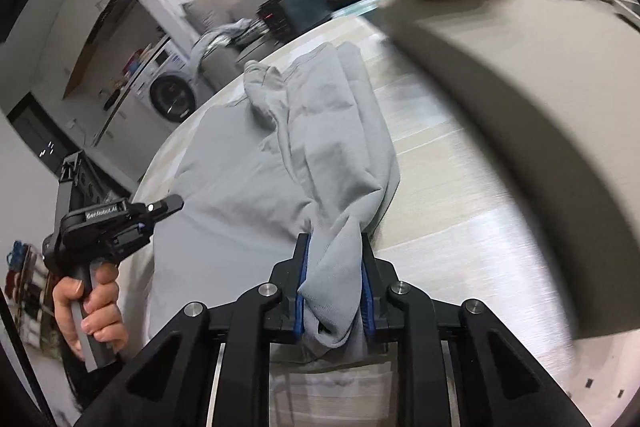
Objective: Fold small clothes
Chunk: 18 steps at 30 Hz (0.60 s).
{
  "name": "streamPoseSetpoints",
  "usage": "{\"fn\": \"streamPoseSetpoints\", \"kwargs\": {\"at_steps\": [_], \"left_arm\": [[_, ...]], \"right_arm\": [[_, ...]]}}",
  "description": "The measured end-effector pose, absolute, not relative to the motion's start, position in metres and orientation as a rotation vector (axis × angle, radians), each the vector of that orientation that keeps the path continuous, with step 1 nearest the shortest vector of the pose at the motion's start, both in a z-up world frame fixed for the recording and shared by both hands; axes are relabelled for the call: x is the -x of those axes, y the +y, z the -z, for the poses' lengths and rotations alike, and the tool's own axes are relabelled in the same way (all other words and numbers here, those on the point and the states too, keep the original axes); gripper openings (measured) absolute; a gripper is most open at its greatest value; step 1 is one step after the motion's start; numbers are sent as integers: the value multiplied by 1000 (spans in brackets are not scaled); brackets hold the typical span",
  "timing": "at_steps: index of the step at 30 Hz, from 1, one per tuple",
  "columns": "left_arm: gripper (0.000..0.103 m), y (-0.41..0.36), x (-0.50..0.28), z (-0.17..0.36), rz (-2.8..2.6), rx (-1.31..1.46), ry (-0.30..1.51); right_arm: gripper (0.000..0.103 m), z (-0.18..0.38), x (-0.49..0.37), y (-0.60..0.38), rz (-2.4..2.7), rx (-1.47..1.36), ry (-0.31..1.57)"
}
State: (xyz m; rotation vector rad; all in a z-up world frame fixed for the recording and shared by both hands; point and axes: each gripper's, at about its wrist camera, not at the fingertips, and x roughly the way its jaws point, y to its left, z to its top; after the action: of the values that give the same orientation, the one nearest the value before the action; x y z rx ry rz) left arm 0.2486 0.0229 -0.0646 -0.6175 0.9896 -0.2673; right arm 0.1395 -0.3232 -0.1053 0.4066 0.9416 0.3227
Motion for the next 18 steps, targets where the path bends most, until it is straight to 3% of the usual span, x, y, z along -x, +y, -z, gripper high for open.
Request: {"fn": "streamPoseSetpoints", "kwargs": {"at_steps": [10, 13, 18], "left_arm": [[12, 97, -196, 49, 85, 406, 991], [13, 94, -184, 43, 82, 351, 975], [32, 72, -161, 30, 86, 299, 936]], "right_arm": [[22, 105, -120, -229, -473, -272, 973], [30, 102, -119, -234, -466, -278, 985], [41, 97, -110, -257, -445, -312, 964]]}}
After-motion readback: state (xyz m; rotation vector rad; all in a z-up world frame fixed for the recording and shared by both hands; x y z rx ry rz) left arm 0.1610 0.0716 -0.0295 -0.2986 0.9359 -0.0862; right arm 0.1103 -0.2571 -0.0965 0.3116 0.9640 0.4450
